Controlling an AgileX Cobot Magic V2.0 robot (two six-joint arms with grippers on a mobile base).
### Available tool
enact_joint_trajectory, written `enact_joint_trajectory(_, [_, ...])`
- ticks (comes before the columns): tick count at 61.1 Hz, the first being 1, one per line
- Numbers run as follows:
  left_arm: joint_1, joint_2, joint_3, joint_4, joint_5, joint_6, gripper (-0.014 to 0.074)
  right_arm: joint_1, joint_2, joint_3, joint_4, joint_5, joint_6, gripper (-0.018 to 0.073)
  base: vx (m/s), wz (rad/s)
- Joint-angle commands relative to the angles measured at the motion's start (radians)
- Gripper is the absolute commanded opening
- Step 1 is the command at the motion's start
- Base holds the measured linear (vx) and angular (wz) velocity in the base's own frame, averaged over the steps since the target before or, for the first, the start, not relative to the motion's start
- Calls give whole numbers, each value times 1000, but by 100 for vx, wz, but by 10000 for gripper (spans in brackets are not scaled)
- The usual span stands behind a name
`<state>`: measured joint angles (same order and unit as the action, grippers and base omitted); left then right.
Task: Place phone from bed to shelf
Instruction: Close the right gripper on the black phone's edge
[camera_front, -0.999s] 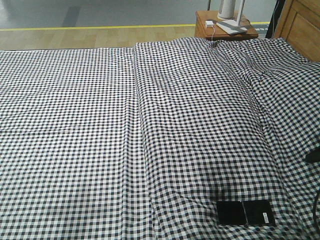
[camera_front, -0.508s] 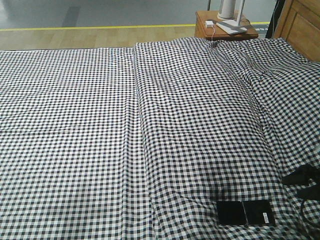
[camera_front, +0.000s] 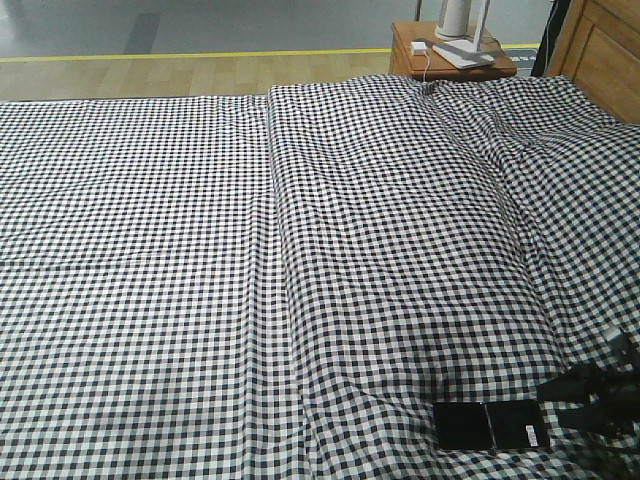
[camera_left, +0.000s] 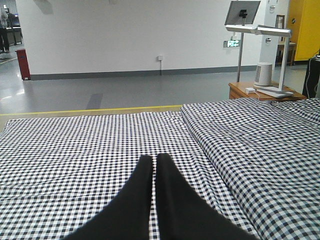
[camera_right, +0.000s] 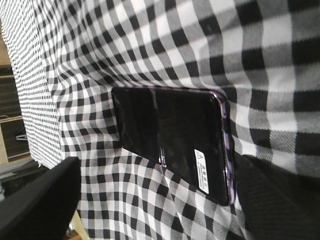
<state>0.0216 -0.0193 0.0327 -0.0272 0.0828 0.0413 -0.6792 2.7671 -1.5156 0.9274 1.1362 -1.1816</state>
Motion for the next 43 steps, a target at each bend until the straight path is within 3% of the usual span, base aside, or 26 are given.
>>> enact_joint_trajectory(1, [0, 2, -25, -10, -71, -9, 1, 0, -37, -14, 28, 65, -31, 594, 0, 0])
enact_joint_trajectory(43, [0, 2, -25, -10, -71, -9, 1, 1, 77, -92, 90, 142, -57, 594, 0, 0])
